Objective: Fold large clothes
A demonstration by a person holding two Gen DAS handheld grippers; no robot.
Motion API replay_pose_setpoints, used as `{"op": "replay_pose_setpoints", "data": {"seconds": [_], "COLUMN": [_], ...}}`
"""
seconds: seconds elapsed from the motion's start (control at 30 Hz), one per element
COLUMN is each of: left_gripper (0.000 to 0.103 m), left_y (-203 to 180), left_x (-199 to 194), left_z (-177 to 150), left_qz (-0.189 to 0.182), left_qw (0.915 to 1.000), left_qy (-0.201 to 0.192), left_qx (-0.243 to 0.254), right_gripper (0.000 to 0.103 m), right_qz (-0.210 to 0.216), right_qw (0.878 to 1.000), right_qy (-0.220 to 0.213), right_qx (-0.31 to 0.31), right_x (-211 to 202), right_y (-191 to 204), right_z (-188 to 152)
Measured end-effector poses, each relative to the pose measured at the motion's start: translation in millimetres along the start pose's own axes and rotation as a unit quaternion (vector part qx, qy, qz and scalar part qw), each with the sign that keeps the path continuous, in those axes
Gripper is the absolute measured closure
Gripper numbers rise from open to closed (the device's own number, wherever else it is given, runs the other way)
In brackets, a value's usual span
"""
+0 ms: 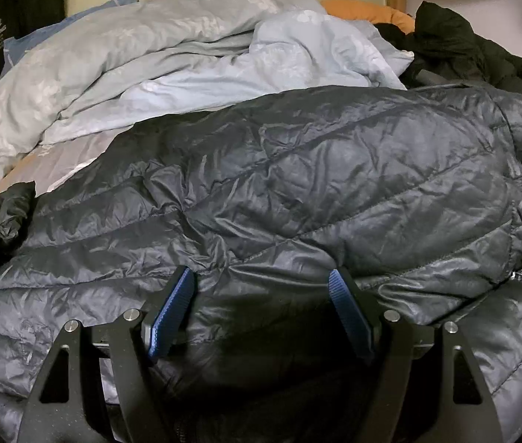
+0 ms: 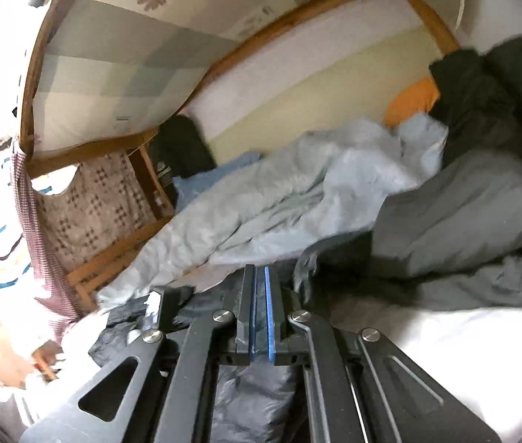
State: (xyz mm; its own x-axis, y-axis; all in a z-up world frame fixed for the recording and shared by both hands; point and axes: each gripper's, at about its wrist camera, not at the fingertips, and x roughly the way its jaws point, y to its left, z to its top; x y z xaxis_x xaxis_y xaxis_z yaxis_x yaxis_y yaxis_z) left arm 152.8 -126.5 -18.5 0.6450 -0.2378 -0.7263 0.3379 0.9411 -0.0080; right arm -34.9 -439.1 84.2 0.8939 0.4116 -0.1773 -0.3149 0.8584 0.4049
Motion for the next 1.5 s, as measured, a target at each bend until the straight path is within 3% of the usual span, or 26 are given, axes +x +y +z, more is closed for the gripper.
{"op": "replay_pose_setpoints", "data": {"seconds": [0.03, 0.1, 0.17, 0.27, 0.37, 0.47, 0.53, 0.6, 0.63, 0.7, 0.77, 0.8, 0.87, 0.97, 1.03, 1.13, 1.17, 1.27, 1.33, 1.37, 1.5], "left_gripper": [0.028, 0.028, 0.028, 0.028, 0.028, 0.028, 0.027, 0.027, 0.027, 0.027, 0.027, 0.027, 0.027, 0.027, 0.027, 0.027, 0.027, 0.027, 0.027, 0.027, 0.026], "left_y": [-0.2, -0.6, -1.1, -1.2, -1.1, -0.8, -0.5, -1.2, -0.9, -0.3, 0.6, 0.8, 1.1, 1.0, 0.9, 1.3, 1.4, 1.1, 0.8, -0.6, -5.3], "left_x": [0.4, 0.7, 1.0, 0.8, 1.0, 0.9, 1.2, 1.0, 1.0, 0.4, 0.2, -0.2, -0.2, -0.1, -0.4, -0.3, -0.3, -0.5, -0.2, 0.0, 0.5], "left_z": [0.2, 0.1, 0.2, 0.2, 0.2, 0.1, 0.1, 0.2, 0.3, 0.3, 0.5, 0.5, 0.1, 0.3, 0.2, 0.1, 0.1, 0.1, 0.2, 0.1, 0.2], "left_qz": [0.001, 0.003, 0.003, 0.004, 0.004, 0.005, 0.003, 0.002, 0.001, -0.002, -0.004, -0.004, -0.005, -0.005, -0.005, -0.004, -0.005, -0.004, -0.001, 0.001, 0.013], "left_qw": [1.0000, 1.0000, 1.0000, 1.0000, 1.0000, 1.0000, 1.0000, 1.0000, 1.0000, 1.0000, 1.0000, 1.0000, 1.0000, 1.0000, 1.0000, 1.0000, 1.0000, 1.0000, 1.0000, 1.0000, 0.9998], "left_qy": [0.001, 0.002, 0.003, 0.003, 0.003, 0.002, 0.003, 0.003, 0.003, 0.004, 0.003, 0.003, 0.002, 0.002, 0.002, 0.002, 0.002, 0.002, 0.004, 0.004, 0.005], "left_qx": [0.001, 0.004, 0.005, 0.005, 0.005, 0.006, 0.005, 0.004, 0.003, 0.002, 0.000, 0.000, 0.000, 0.000, 0.000, 0.000, 0.000, 0.001, 0.003, 0.005, 0.013], "right_gripper": [0.098, 0.080, 0.022, 0.021, 0.021, 0.021, 0.023, 0.032, 0.044, 0.062, 0.092, 0.096, 0.099, 0.100, 0.100, 0.100, 0.100, 0.100, 0.100, 0.100, 0.100], "right_qz": [-0.033, -0.100, -0.143, -0.125, -0.174, -0.146, -0.137, -0.143, -0.160, -0.211, -0.226, -0.231, -0.268, -0.331, -0.341, -0.413, -0.427, -0.444, -0.374, -0.349, -0.295], "right_qw": [0.999, 0.994, 0.987, 0.985, 0.964, 0.948, 0.921, 0.887, 0.872, 0.856, 0.860, 0.867, 0.870, 0.865, 0.866, 0.842, 0.843, 0.866, 0.901, 0.910, 0.925], "right_qy": [0.000, 0.001, 0.002, 0.033, 0.086, 0.194, 0.283, 0.352, 0.376, 0.395, 0.396, 0.384, 0.340, 0.249, 0.214, 0.182, 0.167, 0.109, 0.129, 0.135, 0.166], "right_qx": [-0.013, -0.042, -0.067, -0.113, -0.181, -0.205, -0.232, -0.263, -0.269, -0.260, -0.230, -0.217, -0.234, -0.284, -0.296, -0.296, -0.282, -0.203, -0.181, -0.178, -0.174], "right_x": [2.8, 12.5, 26.5, 48.7, 90.9, 147.4, 192.9, 233.1, 251.4, 274.8, 283.2, 282.7, 273.2, 241.1, 214.2, 172.4, 159.3, 100.1, 83.4, 79.8, 90.3], "right_y": [1.1, 3.5, 6.2, 10.3, 19.7, 24.1, 25.4, 17.7, 10.3, -7.8, -21.0, -25.1, -23.5, -13.0, -9.9, -29.6, -35.4, -57.9, -69.0, -69.5, -56.4], "right_z": [1.9, 7.1, 20.2, 50.6, 85.9, 103.7, 94.5, 76.2, 65.8, 50.2, 43.2, 43.4, 49.5, 72.1, 92.3, 116.5, 122.8, 144.3, 143.8, 141.9, 125.5]}}
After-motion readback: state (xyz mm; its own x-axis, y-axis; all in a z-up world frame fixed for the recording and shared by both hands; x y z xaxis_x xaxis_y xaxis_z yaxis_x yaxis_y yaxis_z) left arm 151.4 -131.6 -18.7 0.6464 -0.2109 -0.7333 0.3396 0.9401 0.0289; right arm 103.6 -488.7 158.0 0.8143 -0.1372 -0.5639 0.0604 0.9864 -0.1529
